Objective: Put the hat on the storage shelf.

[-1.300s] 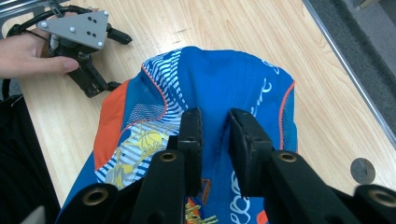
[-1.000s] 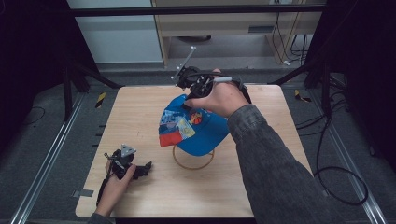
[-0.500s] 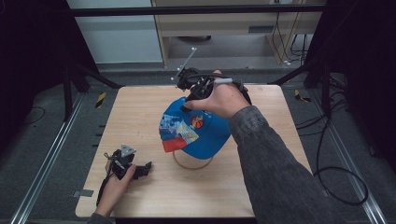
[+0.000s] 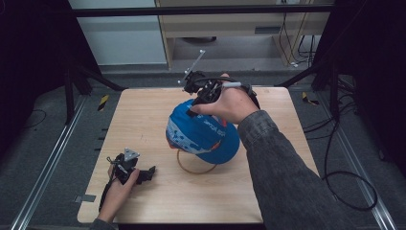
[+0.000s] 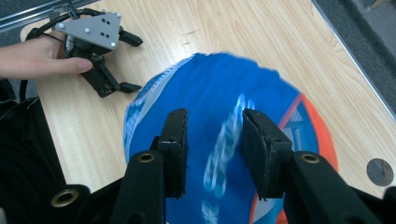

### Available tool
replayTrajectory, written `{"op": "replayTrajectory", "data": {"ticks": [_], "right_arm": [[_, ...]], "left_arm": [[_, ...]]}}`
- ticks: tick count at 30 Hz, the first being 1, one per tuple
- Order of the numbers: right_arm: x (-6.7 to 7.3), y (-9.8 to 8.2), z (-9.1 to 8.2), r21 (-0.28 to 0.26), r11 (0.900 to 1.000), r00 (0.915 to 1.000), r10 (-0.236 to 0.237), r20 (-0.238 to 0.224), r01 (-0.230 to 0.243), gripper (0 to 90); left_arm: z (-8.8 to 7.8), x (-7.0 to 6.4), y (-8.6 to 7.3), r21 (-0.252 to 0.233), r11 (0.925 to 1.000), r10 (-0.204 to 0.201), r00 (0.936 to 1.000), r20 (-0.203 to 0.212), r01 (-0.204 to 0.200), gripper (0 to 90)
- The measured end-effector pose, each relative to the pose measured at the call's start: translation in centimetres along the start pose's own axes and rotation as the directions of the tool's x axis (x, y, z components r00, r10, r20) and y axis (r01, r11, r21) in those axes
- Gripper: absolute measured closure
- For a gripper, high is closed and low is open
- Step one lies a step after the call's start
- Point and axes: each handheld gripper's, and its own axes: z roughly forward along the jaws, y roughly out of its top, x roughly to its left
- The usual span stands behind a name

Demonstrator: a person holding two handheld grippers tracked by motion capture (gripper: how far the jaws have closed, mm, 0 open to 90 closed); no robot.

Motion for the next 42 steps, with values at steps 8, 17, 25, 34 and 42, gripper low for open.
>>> {"op": "replayTrajectory", "data": {"ticks": [8, 17, 25, 34, 42], "right_arm": [[-0.1, -0.4, -0.1, -0.002, 1.000, 1.0000, 0.005, -0.003, -0.005, 61.8], [-0.3, -1.0, -0.6, -0.008, 1.000, 1.0000, 0.007, -0.005, -0.007, 62.0], [-0.4, -1.6, -1.1, -0.017, 1.000, 0.9999, 0.015, -0.004, -0.015, 61.9], [-0.3, -2.5, -1.6, -0.027, 1.000, 0.9999, 0.013, -0.001, -0.013, 61.8], [-0.3, -3.5, -2.0, -0.039, 0.999, 0.9998, 0.019, -0.005, -0.019, 61.7]], "left_arm": [[0.0, 0.0, 0.0, 0.002, 1.0000, 0.003, 1.0000, 0.001, -0.003, 0.0], [0.0, 0.0, 0.0, 0.002, 1.0000, 0.003, 1.0000, 0.001, -0.003, 0.0], [0.0, 0.0, 0.0, 0.003, 1.0000, 0.001, 1.0000, 0.002, -0.001, 0.0], [0.0, 0.0, 0.0, 0.000, 1.0000, 0.000, 1.0000, 0.000, 0.000, 0.0], [0.0, 0.0, 0.0, 0.000, 1.0000, 0.000, 1.0000, 0.000, 0.000, 0.0]]}}
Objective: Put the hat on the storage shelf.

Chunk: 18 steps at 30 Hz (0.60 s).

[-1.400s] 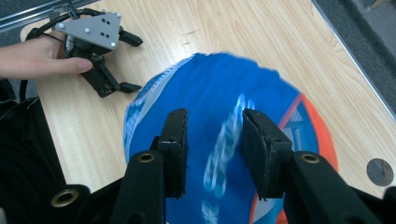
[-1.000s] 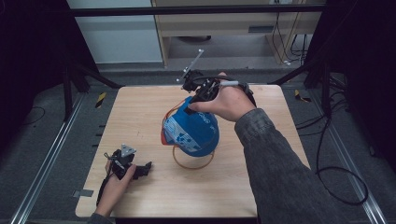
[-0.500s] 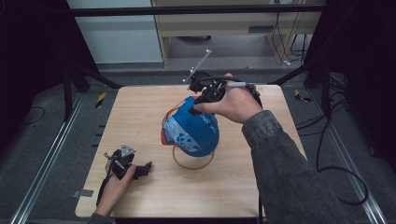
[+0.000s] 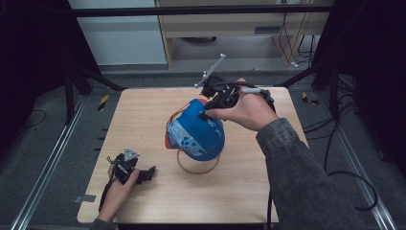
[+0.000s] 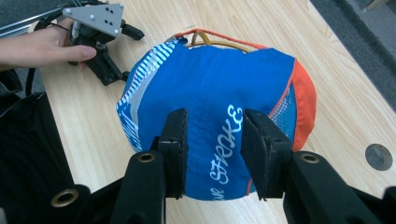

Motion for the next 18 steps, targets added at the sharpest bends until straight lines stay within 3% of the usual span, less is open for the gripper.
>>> {"op": "replayTrajectory", "data": {"ticks": [18], "right_arm": [[-0.7, -3.0, -1.0, -0.040, 0.999, 0.9994, 0.034, 0.008, -0.034, 58.4]], "left_arm": [[0.0, 0.0, 0.0, 0.002, 1.0000, 0.001, 1.0000, 0.002, -0.001, 0.0]]}}
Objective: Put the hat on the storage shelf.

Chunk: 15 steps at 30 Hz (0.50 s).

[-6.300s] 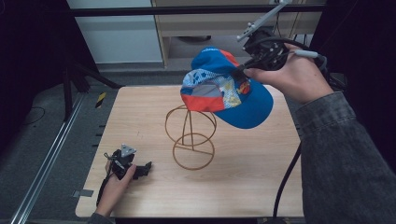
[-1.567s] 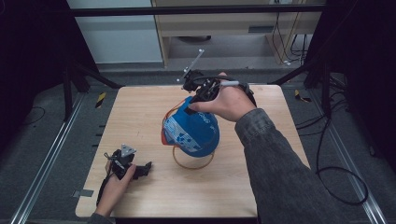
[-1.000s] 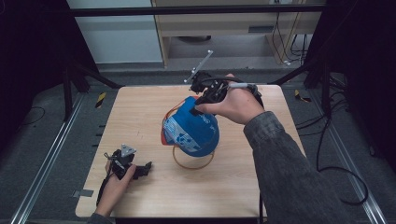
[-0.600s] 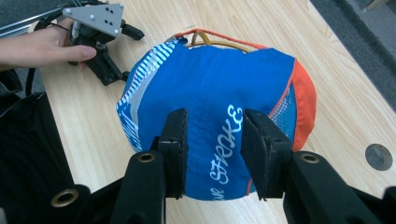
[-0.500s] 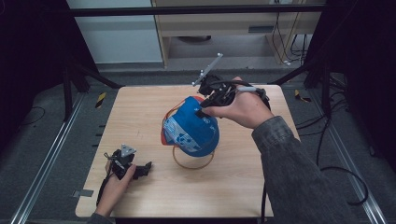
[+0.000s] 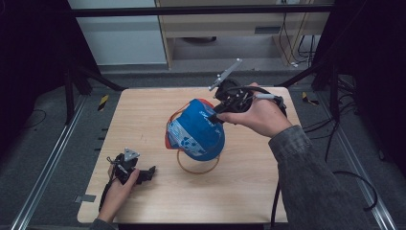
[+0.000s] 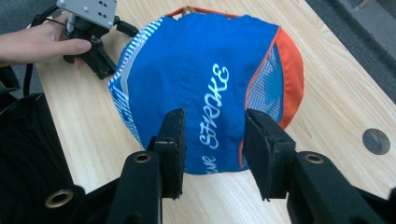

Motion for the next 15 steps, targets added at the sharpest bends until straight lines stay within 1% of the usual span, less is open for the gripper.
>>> {"op": "replayTrajectory", "data": {"ticks": [1, 2, 3, 4, 5, 6, 7, 9, 10, 14, 15], "right_arm": [[-0.1, -0.3, -0.1, -0.002, 1.000, 1.0000, 0.006, 0.006, -0.006, 56.3], [-0.1, -0.3, -0.1, -0.002, 1.000, 1.0000, 0.006, 0.006, -0.006, 56.3], [-0.1, -0.8, -0.3, -0.009, 1.000, 0.9997, 0.017, 0.018, -0.017, 51.1], [-0.1, -0.8, -0.3, -0.009, 1.000, 0.9997, 0.017, 0.018, -0.017, 51.1], [-0.2, -1.0, -0.4, -0.012, 1.000, 0.9994, 0.026, 0.024, -0.025, 48.7], [-0.3, -1.2, -0.4, -0.014, 0.999, 0.9991, 0.032, 0.029, -0.032, 45.9], [-0.5, -1.6, -0.5, -0.019, 0.999, 0.9982, 0.041, 0.045, -0.040, 39.6], [-0.6, -2.0, -0.7, -0.028, 0.998, 0.9965, 0.052, 0.065, -0.050, 33.1], [-0.6, -2.0, -0.7, -0.028, 0.998, 0.9965, 0.052, 0.065, -0.050, 33.1], [-0.9, -3.0, -1.0, -0.060, 0.996, 0.9916, 0.077, 0.104, -0.071, 20.8], [-1.0, -3.2, -1.1, -0.066, 0.995, 0.9906, 0.082, 0.109, -0.075, 19.3]], "left_arm": [[0.0, 0.0, 0.0, 0.000, 1.0000, 0.000, 1.0000, 0.000, 0.000, 0.0], [0.0, 0.0, 0.0, 0.000, 1.0000, 0.000, 1.0000, 0.000, 0.000, 0.0], [0.0, 0.0, 0.0, 0.000, 1.0000, 0.000, 1.0000, 0.000, 0.000, 0.0], [0.0, 0.0, 0.0, 0.000, 1.0000, 0.000, 1.0000, 0.000, 0.000, 0.0], [0.0, 0.0, 0.0, 0.000, 1.0000, 0.000, 1.0000, 0.000, 0.000, 0.0], [0.0, 0.0, 0.0, 0.000, 1.0000, 0.000, 1.0000, 0.000, 0.000, 0.0], [0.0, 0.0, 0.0, 0.000, 1.0000, 0.000, 1.0000, 0.000, 0.000, 0.0], [0.0, 0.0, 0.0, 0.000, 1.0000, 0.000, 1.0000, 0.000, 0.000, 0.0], [0.0, 0.0, 0.0, 0.000, 1.0000, 0.000, 1.0000, 0.000, 0.000, 0.0], [0.0, 0.0, 0.0, -0.003, 1.0000, -0.001, 1.0000, 0.000, 0.001, 0.0], [0.0, 0.0, 0.0, -0.002, 1.0000, 0.000, 1.0000, 0.000, 0.000, 0.0]]}}
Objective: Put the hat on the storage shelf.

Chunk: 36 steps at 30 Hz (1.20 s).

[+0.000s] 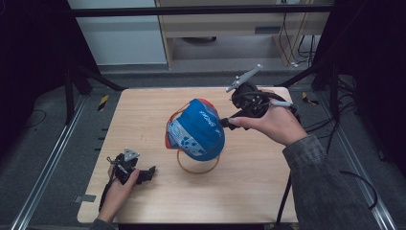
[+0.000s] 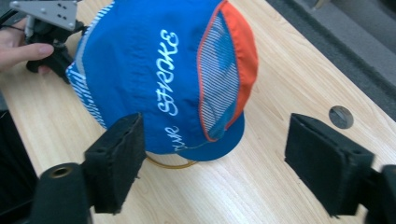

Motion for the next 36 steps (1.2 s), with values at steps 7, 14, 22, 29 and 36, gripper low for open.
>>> {"op": "replayTrajectory", "data": {"ticks": [7, 14, 22, 29, 36], "right_arm": [[-0.5, -1.2, -0.2, -0.023, 0.999, 0.9992, 0.026, 0.029, -0.025, 10.3], [-1.0, -2.2, -0.4, -0.037, 0.999, 0.9983, 0.040, 0.042, -0.039, 7.6], [-0.8, -3.5, -0.8, -0.064, 0.998, 0.9981, 0.024, 0.057, -0.020, 5.5], [-0.9, -4.9, -1.2, -0.087, 0.996, 0.9976, 0.028, 0.063, -0.023, 5.4], [-1.0, -6.9, -1.3, -0.095, 0.995, 0.9964, 0.049, 0.070, -0.042, 5.3]], "left_arm": [[0.0, 0.0, 0.0, 0.000, 1.0000, 0.000, 1.0000, 0.000, 0.000, 0.0], [0.0, 0.0, 0.0, -0.001, 1.0000, 0.000, 1.0000, 0.000, 0.000, 0.0], [0.0, 0.0, 0.0, -0.001, 1.0000, 0.000, 1.0000, 0.000, 0.000, 0.0], [0.0, -0.1, 0.0, -0.003, 1.0000, -0.004, 1.0000, 0.001, 0.004, 0.0], [0.0, 0.0, 0.0, 0.000, 1.0000, -0.001, 1.0000, 0.002, 0.001, 0.0]]}}
